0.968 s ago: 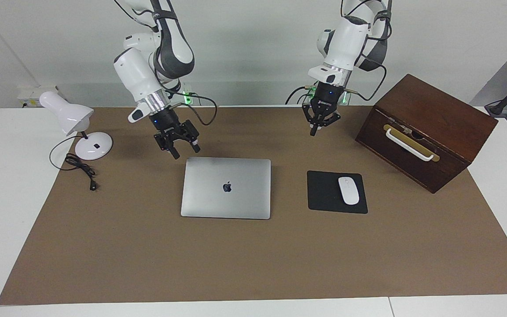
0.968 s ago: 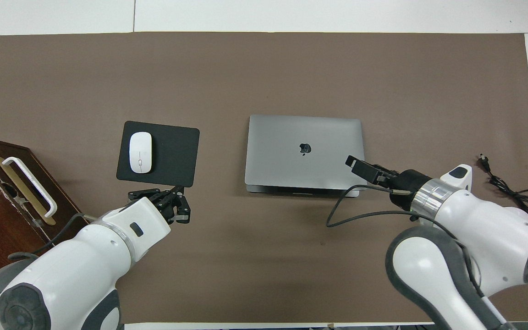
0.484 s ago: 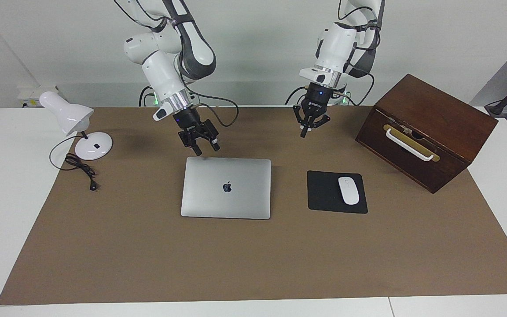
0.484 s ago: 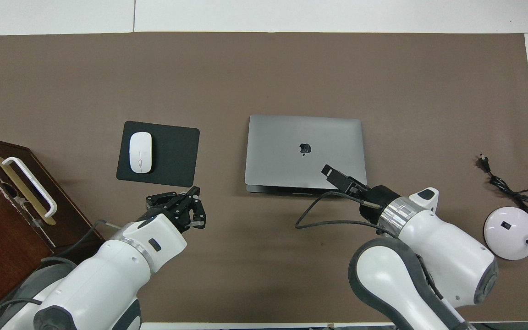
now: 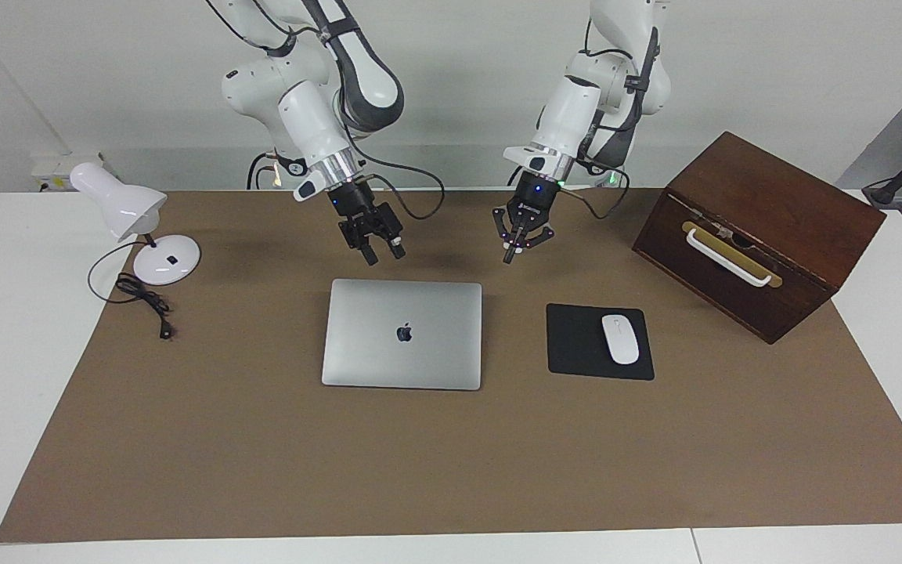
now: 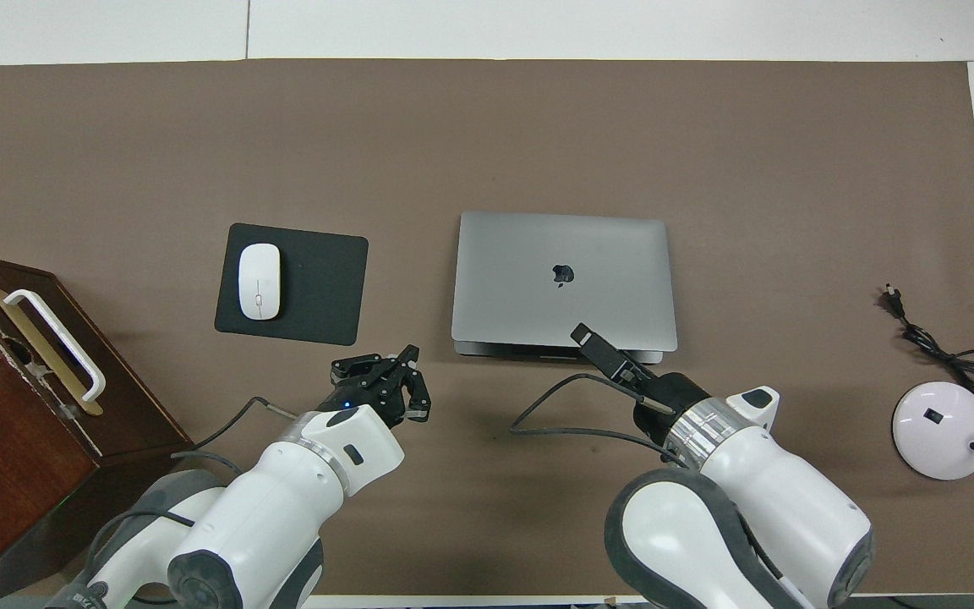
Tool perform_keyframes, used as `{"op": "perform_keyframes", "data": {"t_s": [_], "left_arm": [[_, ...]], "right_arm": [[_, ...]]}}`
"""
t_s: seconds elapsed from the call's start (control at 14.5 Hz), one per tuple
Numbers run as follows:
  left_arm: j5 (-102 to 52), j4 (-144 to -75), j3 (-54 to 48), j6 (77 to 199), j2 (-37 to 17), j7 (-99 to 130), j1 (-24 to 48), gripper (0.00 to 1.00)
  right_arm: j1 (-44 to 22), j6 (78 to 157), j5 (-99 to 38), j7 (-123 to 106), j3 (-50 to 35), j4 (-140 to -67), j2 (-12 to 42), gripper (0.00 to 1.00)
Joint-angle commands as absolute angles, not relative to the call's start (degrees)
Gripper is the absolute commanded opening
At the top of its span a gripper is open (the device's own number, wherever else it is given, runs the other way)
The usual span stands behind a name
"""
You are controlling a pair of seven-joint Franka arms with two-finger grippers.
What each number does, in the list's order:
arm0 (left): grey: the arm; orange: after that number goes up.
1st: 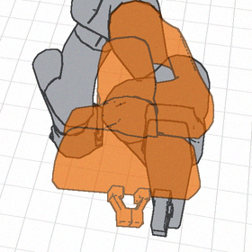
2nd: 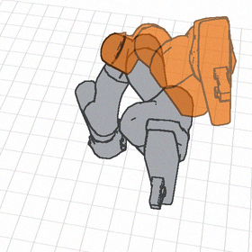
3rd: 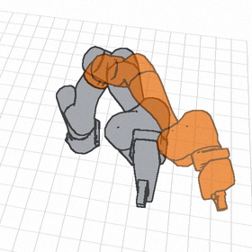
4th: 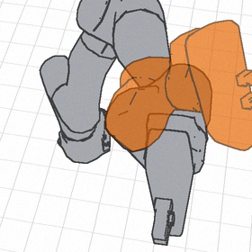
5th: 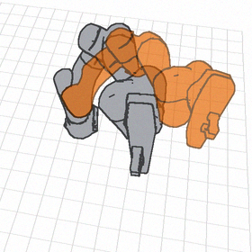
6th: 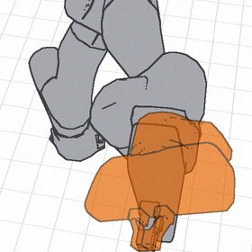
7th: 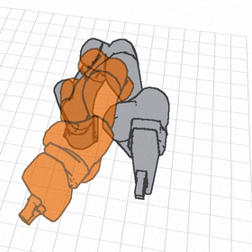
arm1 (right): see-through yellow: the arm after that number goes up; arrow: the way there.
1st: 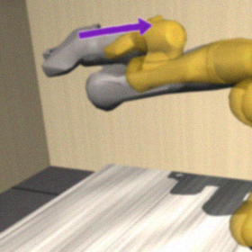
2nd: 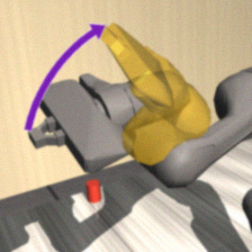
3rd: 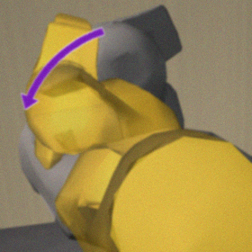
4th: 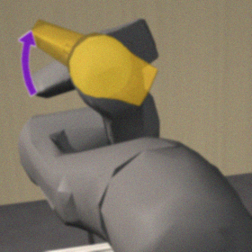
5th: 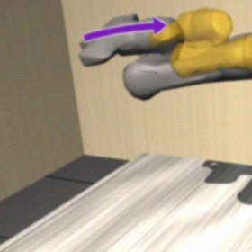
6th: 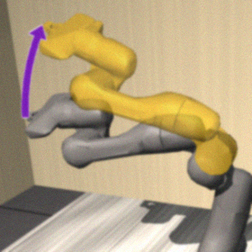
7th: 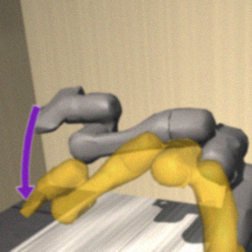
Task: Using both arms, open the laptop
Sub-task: 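Move the left gripper and the right gripper toward the laptop's near edge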
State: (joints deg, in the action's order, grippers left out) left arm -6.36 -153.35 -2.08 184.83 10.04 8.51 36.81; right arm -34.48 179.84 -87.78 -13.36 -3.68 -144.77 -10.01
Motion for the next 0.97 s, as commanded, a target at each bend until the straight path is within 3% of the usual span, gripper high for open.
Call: {"op": "perform_keyframes", "data": {"t_s": [0.0, 0.28, 0.9], "left_arm": [[-6.77, -153.98, -1.41, 188.16, 9.50, 8.17, 37.97, 0.00], [-6.77, -154.60, -1.41, 196.25, 4.93, 7.21, 39.99, 0.00], [-6.77, -157.85, -1.41, 200.74, 4.14, 7.12, 42.88, 0.00]], "right_arm": [[-36.02, 180.70, -89.38, -14.85, -4.04, -145.02, -10.29, 1.00], [-38.31, 182.90, -89.38, -17.58, -4.04, -144.76, -9.67, 1.00], [-38.50, 183.95, -89.47, -16.79, -4.13, -143.09, -4.84, 1.00]]}}
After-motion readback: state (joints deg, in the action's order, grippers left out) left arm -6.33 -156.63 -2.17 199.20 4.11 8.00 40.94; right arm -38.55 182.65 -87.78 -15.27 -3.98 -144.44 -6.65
